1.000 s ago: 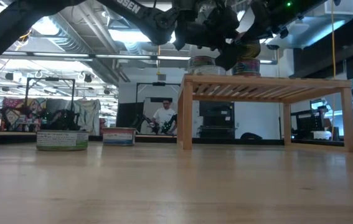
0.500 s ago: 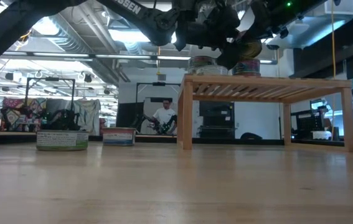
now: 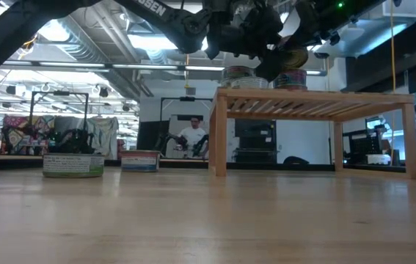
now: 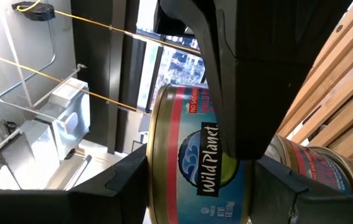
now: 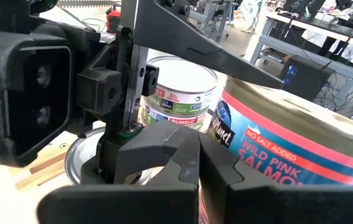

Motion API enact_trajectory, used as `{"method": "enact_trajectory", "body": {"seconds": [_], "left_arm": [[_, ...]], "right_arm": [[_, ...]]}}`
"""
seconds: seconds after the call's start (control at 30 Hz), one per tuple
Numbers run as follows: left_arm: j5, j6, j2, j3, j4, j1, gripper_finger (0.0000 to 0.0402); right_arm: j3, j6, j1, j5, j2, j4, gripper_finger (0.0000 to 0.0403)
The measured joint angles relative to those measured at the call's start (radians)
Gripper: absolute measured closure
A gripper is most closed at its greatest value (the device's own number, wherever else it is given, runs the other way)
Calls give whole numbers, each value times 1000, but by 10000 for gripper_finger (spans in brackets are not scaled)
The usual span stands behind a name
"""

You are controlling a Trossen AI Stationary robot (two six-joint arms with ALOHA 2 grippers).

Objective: Stack canned seafood by type on shelf
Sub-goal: Stack the blue pink tuna can on top of the blue pink tuna cans on the shelf

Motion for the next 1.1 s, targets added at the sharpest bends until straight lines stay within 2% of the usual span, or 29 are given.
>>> {"method": "enact_trajectory", "body": {"seconds": [0.43, 0.7, 1.1], "left_arm": [[-70, -1, -2, 7, -7, 0, 194], [-79, -42, -2, 104, -235, 0, 194], [-78, 49, -2, 111, -263, 0, 194]], "right_arm": [[0, 0, 0, 1, 0, 0, 397], [0, 0, 0, 0, 0, 0, 397], [0, 0, 0, -1, 0, 0, 397]]}}
